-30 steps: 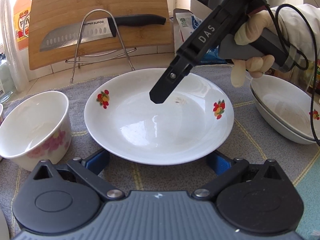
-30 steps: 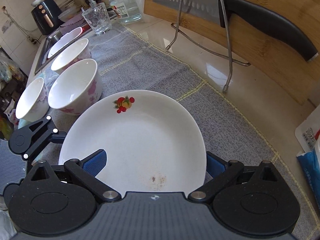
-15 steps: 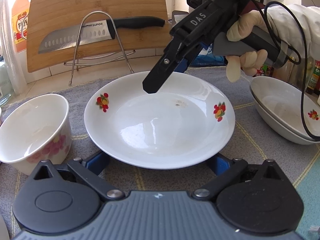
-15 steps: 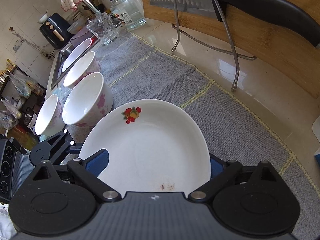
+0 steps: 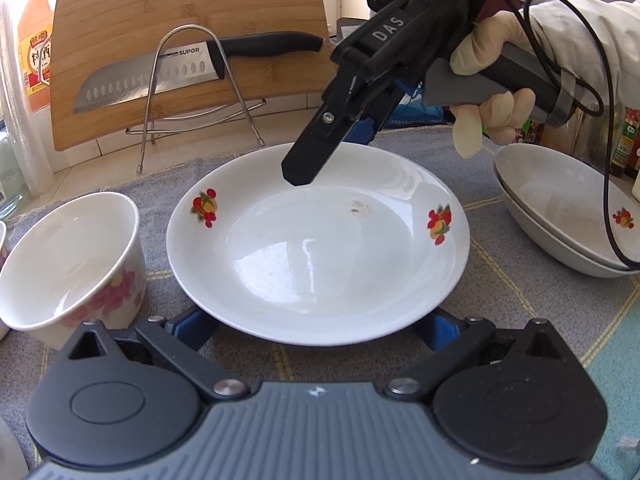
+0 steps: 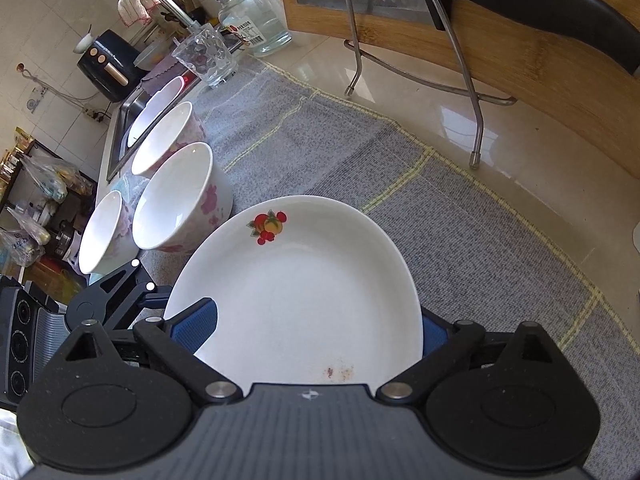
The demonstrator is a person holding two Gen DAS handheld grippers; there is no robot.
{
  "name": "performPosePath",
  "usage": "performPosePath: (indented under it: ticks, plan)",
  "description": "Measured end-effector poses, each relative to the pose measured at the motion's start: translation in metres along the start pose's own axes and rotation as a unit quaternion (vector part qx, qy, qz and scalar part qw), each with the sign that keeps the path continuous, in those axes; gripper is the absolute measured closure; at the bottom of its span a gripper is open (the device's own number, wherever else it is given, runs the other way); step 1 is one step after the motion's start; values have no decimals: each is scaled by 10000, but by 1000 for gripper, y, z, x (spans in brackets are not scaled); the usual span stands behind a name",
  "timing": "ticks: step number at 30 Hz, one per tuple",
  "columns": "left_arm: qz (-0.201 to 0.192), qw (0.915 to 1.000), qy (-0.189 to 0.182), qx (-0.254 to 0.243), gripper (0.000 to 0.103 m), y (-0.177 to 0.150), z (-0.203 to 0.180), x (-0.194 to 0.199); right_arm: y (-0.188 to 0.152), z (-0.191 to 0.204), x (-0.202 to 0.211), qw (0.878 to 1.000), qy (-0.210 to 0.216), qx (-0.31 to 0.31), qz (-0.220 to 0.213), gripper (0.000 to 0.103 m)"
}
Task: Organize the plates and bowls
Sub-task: 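Carry the fruit-print plate over the plate stack with the right tool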
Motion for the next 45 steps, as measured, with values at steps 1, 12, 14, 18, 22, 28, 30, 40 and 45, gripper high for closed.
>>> performPosePath:
  ticks: [1,12,14,18,22,28,30,40,45]
  plan:
    - [11,10000,1,-5,2,0,0,1,0,1,1,10000,7,-21,-12,1]
    - [103,9999,-45,-123,2,-5,-9,18,-11,25,19,9997,17,-85,-237,1]
    - [99,9998,-54,-186,2,-5,-13,23,-14,28,22,9996,-42,-96,-249,1]
    - [123,9996,-136,-224,2,-7,-20,33,-23,37,31,9994,-36,-129,-307,1]
    - [180,9993,-191,-279,2,-8,-27,42,-32,45,39,9993,-62,-163,-333,2]
    - [241,9982,-316,-449,2,-8,-38,54,-48,53,53,9987,-153,-230,-430,2]
    - [242,9977,-349,-526,2,-7,-42,57,-53,55,58,9984,-175,-266,-475,2]
    - [256,9939,-668,-836,2,-5,-66,64,-85,56,83,9959,-375,-509,-641,2]
    - [250,9914,-896,-924,2,-1,-82,62,-100,50,97,9936,-532,-665,-742,2]
Point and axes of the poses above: each gripper's, at about its wrist camera, not at the fingertips, and x roughly against the way its jaws point, z to its left, y to its top, the point moved 9 cm from there along -x, roughly the way its jaws point, and after that the axes turned 11 degrees about -y, right-handed, at the moved point
